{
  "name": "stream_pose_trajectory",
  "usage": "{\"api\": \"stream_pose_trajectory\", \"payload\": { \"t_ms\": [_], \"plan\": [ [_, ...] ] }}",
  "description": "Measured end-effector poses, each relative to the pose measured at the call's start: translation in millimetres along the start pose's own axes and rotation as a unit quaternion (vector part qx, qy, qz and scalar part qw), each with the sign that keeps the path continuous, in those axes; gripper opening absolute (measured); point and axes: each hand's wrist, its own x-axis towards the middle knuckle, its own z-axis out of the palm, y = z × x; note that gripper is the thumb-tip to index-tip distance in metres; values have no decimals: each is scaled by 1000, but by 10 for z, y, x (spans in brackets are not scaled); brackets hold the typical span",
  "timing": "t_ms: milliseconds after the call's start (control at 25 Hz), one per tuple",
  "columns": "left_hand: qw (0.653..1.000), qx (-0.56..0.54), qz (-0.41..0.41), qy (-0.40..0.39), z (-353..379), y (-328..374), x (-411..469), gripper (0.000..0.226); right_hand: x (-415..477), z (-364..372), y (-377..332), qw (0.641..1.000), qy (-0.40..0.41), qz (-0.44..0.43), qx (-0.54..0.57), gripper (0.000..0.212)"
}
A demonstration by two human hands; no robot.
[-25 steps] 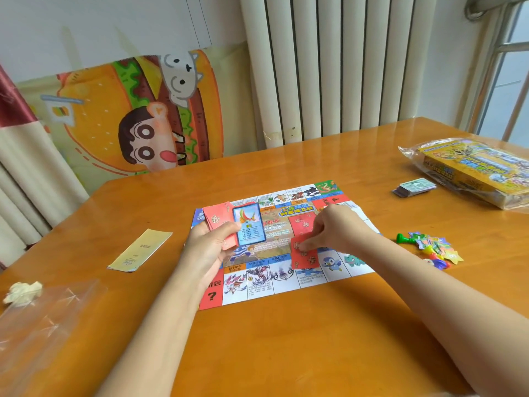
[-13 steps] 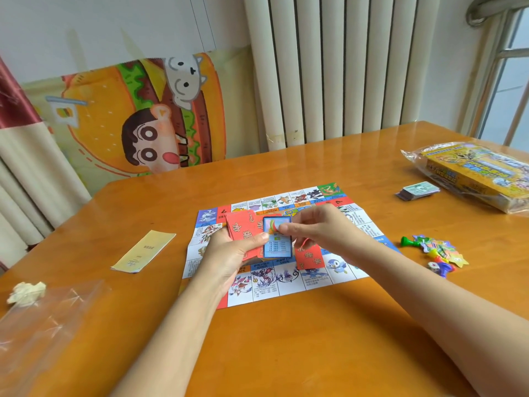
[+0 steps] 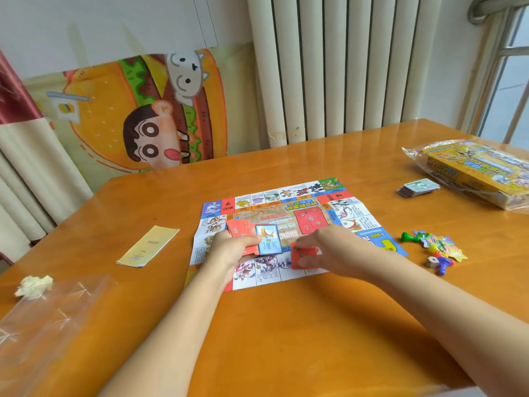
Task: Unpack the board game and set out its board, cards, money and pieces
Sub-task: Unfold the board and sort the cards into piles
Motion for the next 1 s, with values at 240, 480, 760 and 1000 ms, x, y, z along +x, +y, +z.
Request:
{"api": "stream_pose_trajectory", "payload": {
  "t_ms": [240,480,760,1000],
  "plan": [
    [999,18,-21,-16,-53,107,220,24,-409,277,-355,982,44,-174,63,39],
    [1000,1,-11,-29,-111,80,264,34,-492,362,-444,973,45,-206,90,46],
    [994,-49,37,-91,-147,252,-86,21,-28,-107,-225,895,200,47,397,25],
    [991,-55,28,-119,-288,150,-425,29,112,-206,-200,880,5,10,475,7]
  ]
}}
